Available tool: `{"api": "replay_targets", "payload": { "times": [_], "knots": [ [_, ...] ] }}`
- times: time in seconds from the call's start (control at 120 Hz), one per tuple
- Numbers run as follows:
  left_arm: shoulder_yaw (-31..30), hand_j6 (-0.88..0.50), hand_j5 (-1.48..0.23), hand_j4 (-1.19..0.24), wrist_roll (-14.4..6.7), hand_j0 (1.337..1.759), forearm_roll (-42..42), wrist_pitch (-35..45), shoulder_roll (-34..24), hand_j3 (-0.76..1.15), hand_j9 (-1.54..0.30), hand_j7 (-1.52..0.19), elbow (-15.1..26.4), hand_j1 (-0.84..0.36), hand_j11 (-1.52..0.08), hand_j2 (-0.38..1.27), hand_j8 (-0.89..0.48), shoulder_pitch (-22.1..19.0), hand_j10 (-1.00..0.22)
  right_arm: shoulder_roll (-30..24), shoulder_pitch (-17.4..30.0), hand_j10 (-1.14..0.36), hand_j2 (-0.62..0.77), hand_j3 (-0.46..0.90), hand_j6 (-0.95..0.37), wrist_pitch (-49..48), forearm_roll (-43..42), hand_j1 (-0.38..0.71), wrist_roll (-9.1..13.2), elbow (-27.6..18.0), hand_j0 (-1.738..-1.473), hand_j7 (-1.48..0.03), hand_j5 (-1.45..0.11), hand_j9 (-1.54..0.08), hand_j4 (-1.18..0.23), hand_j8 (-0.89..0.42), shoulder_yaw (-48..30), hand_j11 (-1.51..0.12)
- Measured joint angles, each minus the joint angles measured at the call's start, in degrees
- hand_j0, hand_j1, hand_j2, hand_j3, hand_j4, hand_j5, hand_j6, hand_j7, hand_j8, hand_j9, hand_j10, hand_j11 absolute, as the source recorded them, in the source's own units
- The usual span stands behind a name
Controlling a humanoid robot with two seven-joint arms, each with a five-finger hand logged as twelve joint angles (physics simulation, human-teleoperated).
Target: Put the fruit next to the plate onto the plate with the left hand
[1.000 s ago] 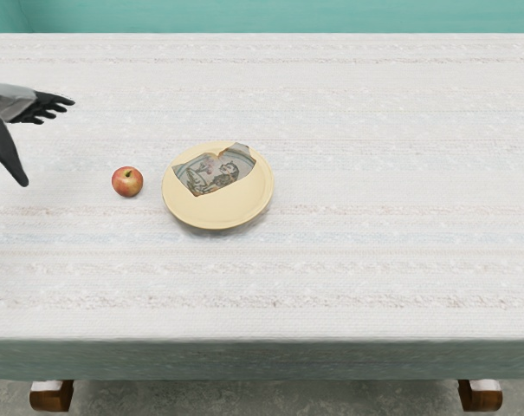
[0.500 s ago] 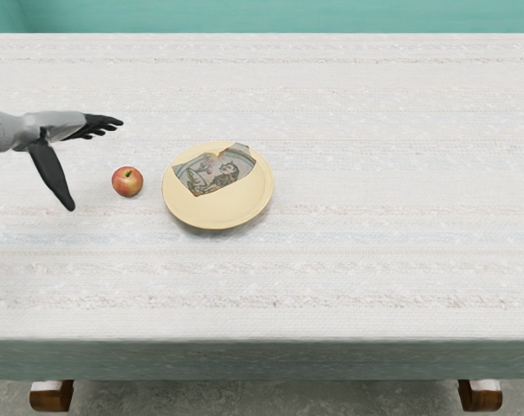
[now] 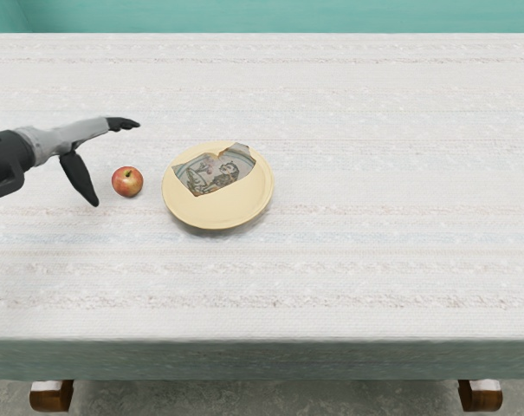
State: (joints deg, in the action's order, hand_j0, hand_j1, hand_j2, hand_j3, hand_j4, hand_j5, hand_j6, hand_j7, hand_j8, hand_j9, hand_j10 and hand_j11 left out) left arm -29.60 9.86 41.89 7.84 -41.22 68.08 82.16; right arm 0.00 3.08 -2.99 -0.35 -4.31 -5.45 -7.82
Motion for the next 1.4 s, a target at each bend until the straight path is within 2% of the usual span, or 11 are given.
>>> {"api": "replay_targets", "payload": {
  "times": [0.242, 0.575, 0.733, 0.958, 1.133, 1.183, 1.4],
  "knots": [
    [-0.2, -0.22, -0.28, -0.22, 0.0, 1.658, 0.5, 1.1, 2.0, 0.00, -0.28, -0.28, 0.1, 0.09, -0.28, 0.05, -0.22, -0.7, -0.22, 0.0, 0.0, 0.00, 0.00, 0.00, 0.00, 0.0, 0.0, -0.35, 0.0, 0.0, -1.658, 0.00, 0.00, 0.00, 0.00, 0.00, 0.0, 0.00],
    [-0.1, -0.35, -0.46, -0.35, 0.1, 1.658, 0.4, 1.1, 1.5, 0.00, -0.46, -0.46, -0.8, -0.07, -0.46, 0.07, -0.35, -2.1, -0.35, 0.0, 0.0, 0.00, 0.00, 0.00, 0.00, 0.0, 0.0, -0.35, 0.0, 0.0, -1.658, 0.00, 0.00, 0.00, 0.00, 0.00, 0.0, 0.00],
    [0.7, -0.36, -0.46, -0.36, 0.0, 1.658, 0.4, 1.1, 2.1, 0.00, -0.46, -0.46, -4.4, -0.07, -0.46, 0.07, -0.36, -2.2, -0.36, 0.0, 0.0, 0.00, 0.00, 0.00, 0.00, 0.0, 0.0, -0.35, 0.0, 0.0, -1.658, 0.00, 0.00, 0.00, 0.00, 0.00, 0.0, 0.00],
    [1.3, -0.35, -0.45, -0.35, 0.1, 1.658, 0.4, 1.1, 6.2, 0.00, -0.45, -0.45, -9.5, -0.06, -0.45, 0.07, -0.35, -4.3, -0.35, 0.0, 0.0, 0.00, 0.00, 0.00, 0.00, 0.0, 0.0, -0.35, 0.0, 0.0, -1.658, 0.00, 0.00, 0.00, 0.00, 0.00, 0.0, 0.00],
    [1.4, -0.35, -0.45, -0.35, 0.1, 1.658, 0.5, 1.1, 7.4, 0.00, -0.45, -0.45, -11.3, -0.06, -0.45, 0.07, -0.35, -4.8, -0.35, 0.0, 0.0, 0.00, 0.00, 0.00, 0.00, 0.0, 0.0, -0.35, 0.0, 0.0, -1.658, 0.00, 0.00, 0.00, 0.00, 0.00, 0.0, 0.00],
    [2.0, -0.35, -0.45, -0.35, 0.1, 1.658, 0.5, 1.1, 7.4, 0.00, -0.45, -0.45, -11.6, -0.06, -0.45, 0.07, -0.35, -6.2, -0.35, 0.0, 0.0, 0.00, 0.00, 0.00, 0.00, 0.0, 0.0, -0.35, 0.0, 0.0, -1.658, 0.00, 0.00, 0.00, 0.00, 0.00, 0.0, 0.00],
    [3.5, -0.35, -0.45, -0.35, 0.1, 1.658, 0.5, 1.2, 9.1, 0.00, -0.45, -0.45, -13.0, -0.06, -0.45, 0.07, -0.35, -7.7, -0.35, 0.0, 0.0, 0.00, 0.00, 0.00, 0.00, 0.0, 0.0, -0.35, 0.0, 0.0, -1.658, 0.00, 0.00, 0.00, 0.00, 0.00, 0.0, 0.00]
  ]
}}
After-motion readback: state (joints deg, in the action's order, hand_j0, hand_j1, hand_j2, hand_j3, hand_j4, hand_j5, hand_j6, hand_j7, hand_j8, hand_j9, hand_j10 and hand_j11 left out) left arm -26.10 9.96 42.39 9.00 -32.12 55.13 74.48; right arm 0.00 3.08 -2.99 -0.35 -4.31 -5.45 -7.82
